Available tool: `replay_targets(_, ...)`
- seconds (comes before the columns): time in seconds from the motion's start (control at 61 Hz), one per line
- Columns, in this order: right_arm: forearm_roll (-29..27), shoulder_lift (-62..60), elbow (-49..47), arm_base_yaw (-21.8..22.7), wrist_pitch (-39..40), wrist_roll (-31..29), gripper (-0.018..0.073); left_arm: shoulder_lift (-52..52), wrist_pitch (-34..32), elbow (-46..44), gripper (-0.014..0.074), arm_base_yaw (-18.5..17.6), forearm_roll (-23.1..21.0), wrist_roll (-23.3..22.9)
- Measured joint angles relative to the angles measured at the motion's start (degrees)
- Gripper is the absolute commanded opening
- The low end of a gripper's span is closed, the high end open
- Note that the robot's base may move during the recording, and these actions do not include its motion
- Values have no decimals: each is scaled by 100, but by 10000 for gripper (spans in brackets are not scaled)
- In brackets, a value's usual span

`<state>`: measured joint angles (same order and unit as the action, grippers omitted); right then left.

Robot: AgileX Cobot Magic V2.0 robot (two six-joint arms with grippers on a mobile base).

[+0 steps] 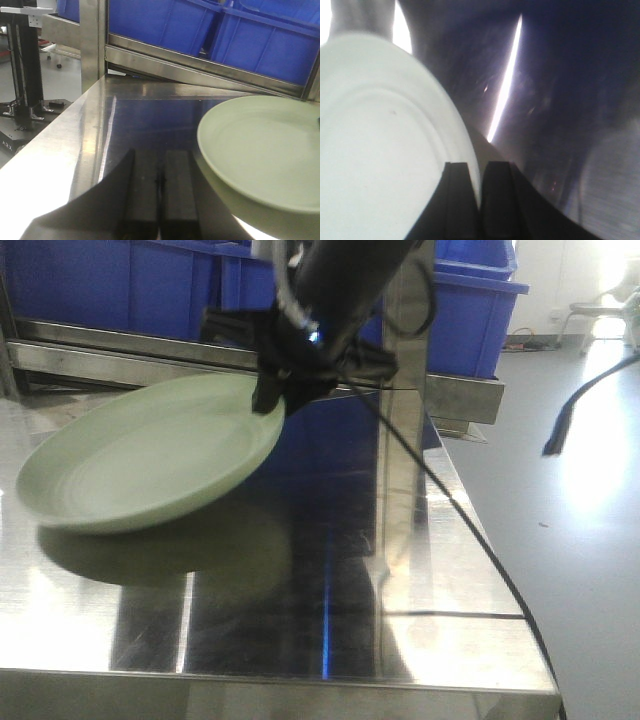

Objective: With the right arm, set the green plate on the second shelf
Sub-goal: 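Lift the gripped green plate up off the table with the right gripper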

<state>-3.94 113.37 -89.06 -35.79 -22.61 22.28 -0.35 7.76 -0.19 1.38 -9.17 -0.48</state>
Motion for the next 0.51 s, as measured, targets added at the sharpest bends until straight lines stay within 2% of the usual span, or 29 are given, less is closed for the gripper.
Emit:
replay_targets(0.197,443,-1054,761,376,281,0,57,0,0,0,125,0,0,0)
replay_targets(0.508,767,-3213,2983,1284,1179,-8,57,0,0,0,125,0,0,0)
